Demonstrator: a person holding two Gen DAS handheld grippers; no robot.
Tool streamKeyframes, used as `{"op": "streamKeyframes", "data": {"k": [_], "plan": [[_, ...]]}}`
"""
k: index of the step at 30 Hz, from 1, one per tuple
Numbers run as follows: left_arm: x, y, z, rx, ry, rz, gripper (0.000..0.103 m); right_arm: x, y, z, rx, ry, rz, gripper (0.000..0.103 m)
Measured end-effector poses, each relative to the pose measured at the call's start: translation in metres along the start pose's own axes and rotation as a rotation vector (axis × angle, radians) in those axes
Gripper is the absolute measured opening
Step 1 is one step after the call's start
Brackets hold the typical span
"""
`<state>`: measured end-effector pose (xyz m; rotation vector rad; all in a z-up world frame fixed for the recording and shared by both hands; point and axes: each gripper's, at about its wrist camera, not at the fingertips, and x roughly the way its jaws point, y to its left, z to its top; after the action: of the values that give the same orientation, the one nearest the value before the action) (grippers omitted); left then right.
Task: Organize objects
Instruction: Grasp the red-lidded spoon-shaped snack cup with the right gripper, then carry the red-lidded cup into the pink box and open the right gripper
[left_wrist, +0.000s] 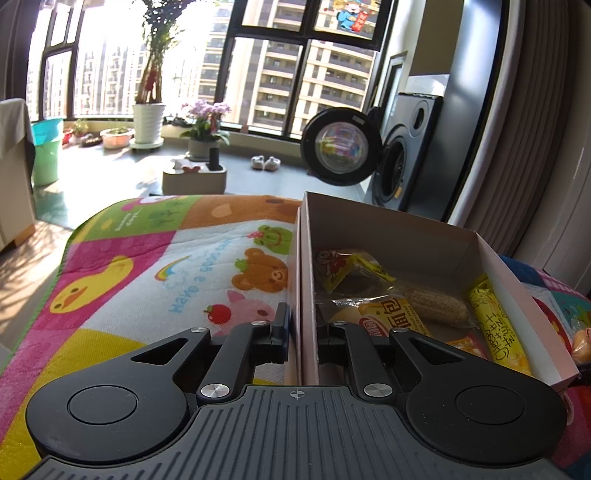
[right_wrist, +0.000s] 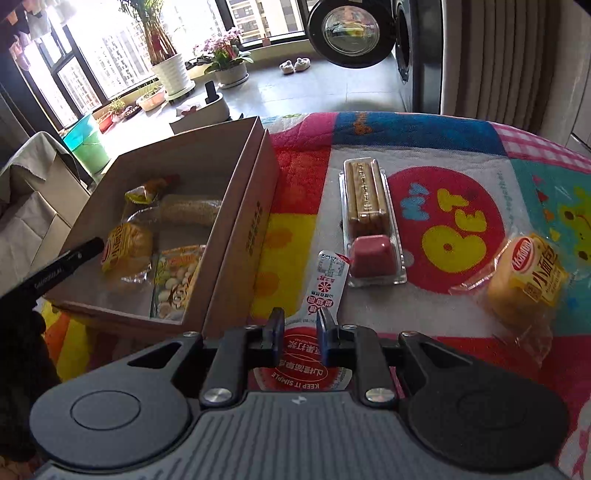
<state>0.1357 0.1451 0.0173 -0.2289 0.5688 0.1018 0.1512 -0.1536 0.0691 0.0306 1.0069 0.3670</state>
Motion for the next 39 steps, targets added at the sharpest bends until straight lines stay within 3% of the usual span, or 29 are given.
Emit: {"op": "streamKeyframes", "data": {"k": [4,5,6,8,9,12,15,22,26,28,30,34,39], "plan": [[0.000,0.000,0.000,-0.001,0.000,0.000,0.013,-0.029,0.013,-0.035,-0.115,-0.061,-0.171,0.024],[0.000,0.000,0.000,-0.001,0.000,0.000,0.013,-0.037,0.014,-0.044,-0.135,-0.097,-0.212,0.040],[0.000,0.000,0.000,-0.001,0.000,0.000,0.013,-0.044,0.017,-0.053,-0.148,-0.128,-0.239,0.063],[0.000,0.000,0.000,-0.001,0.000,-0.001,0.013,-0.056,0.021,-0.070,-0.161,-0.173,-0.237,0.079],[0.000,0.000,0.000,0.000,0.000,0.000,0.013,-0.058,0.022,-0.077,-0.156,-0.175,-0.219,0.081],[-0.001,0.000,0.000,0.002,-0.001,0.002,0.013,-0.053,0.028,-0.094,-0.131,-0.167,-0.174,0.081],[-0.001,0.000,0.000,0.001,-0.002,0.002,0.013,-0.032,0.037,-0.099,-0.126,-0.161,-0.186,0.081],[-0.002,-0.001,0.000,0.002,-0.004,0.005,0.013,-0.006,0.025,-0.079,0.012,-0.197,-0.180,0.085],[-0.002,-0.001,0.000,0.003,-0.004,0.005,0.013,0.000,0.023,-0.072,0.026,-0.212,-0.198,0.085],[-0.002,-0.001,0.000,0.003,-0.004,0.005,0.013,0.000,0.023,-0.071,0.015,-0.213,-0.207,0.081],[-0.002,-0.001,0.000,0.003,-0.004,0.005,0.013,-0.001,0.025,-0.072,-0.003,-0.214,-0.224,0.063],[-0.002,-0.001,0.000,0.002,-0.004,0.005,0.013,-0.007,0.024,-0.074,0.005,-0.200,-0.212,0.062],[-0.002,-0.001,0.000,0.003,0.000,0.005,0.013,-0.022,0.029,-0.084,-0.043,-0.163,-0.264,0.061]]}}
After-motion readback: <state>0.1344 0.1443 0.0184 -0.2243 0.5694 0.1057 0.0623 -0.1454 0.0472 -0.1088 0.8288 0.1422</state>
